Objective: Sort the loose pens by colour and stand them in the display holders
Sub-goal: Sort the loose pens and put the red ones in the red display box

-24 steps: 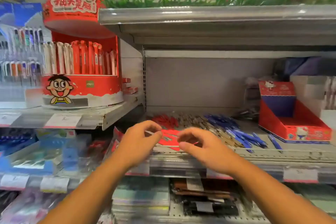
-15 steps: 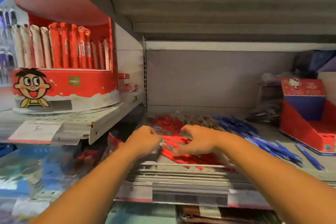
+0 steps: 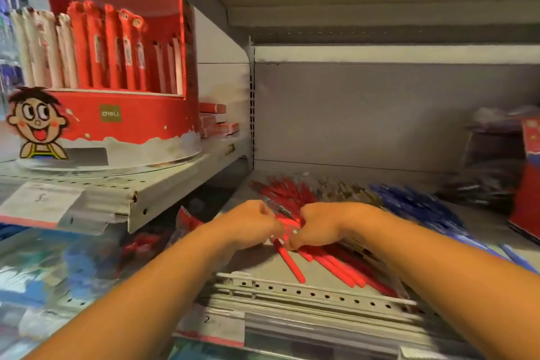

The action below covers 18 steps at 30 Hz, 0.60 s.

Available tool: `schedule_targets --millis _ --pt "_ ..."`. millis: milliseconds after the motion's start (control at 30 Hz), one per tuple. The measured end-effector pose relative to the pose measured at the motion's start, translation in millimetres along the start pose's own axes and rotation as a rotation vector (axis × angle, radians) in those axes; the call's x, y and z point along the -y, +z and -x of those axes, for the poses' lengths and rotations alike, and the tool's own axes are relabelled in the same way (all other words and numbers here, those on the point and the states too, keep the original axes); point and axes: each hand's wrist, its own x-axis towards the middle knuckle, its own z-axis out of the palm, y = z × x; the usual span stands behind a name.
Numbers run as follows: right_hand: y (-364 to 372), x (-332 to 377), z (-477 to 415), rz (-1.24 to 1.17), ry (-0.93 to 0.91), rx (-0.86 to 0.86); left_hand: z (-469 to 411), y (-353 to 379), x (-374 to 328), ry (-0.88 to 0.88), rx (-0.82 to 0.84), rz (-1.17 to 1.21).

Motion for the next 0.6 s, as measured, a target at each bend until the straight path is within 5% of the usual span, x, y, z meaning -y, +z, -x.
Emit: schedule_targets --millis 300,600 --pt "2 2 -7 -0.018 -0.068 -0.106 -14 6 -10 0.051 0.148 -0.372" --pt "-15 -58 46 -0.146 -0.321 0.028 -42 -1 4 -0.005 0.157 -0.666"
